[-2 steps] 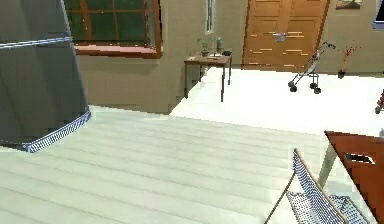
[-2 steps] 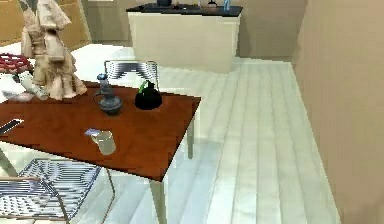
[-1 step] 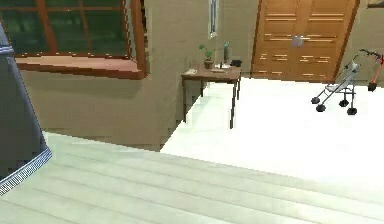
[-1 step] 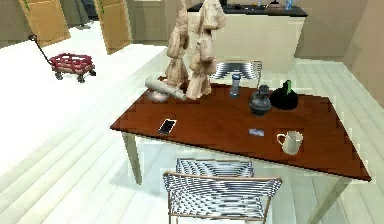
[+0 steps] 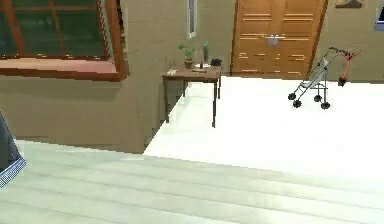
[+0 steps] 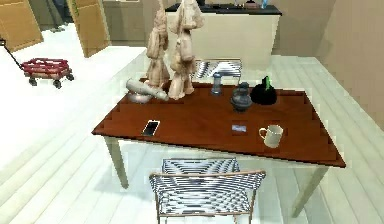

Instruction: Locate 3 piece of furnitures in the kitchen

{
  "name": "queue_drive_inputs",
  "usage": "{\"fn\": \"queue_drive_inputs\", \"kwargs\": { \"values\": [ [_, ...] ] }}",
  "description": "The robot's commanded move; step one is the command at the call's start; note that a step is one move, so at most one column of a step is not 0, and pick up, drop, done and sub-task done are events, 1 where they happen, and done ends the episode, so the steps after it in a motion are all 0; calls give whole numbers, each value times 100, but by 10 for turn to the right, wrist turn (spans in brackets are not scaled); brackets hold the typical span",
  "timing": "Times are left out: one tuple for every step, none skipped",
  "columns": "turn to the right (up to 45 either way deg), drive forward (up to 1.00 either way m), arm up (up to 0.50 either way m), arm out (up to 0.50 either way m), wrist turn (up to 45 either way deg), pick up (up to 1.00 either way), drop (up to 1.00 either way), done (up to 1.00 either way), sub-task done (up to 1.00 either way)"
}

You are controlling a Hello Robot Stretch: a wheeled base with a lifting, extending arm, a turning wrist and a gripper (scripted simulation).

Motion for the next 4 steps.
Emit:
{"fn": "queue_drive_inputs", "kwargs": {
  "values": [
    [0,55,0,0,0,0,0,0,0],
    [450,0,0,0,0,0,0,0,0],
    [30,0,0,0,0,0,0,0,0],
    [0,100,0,0,0,0,0,0,0]
  ]
}}
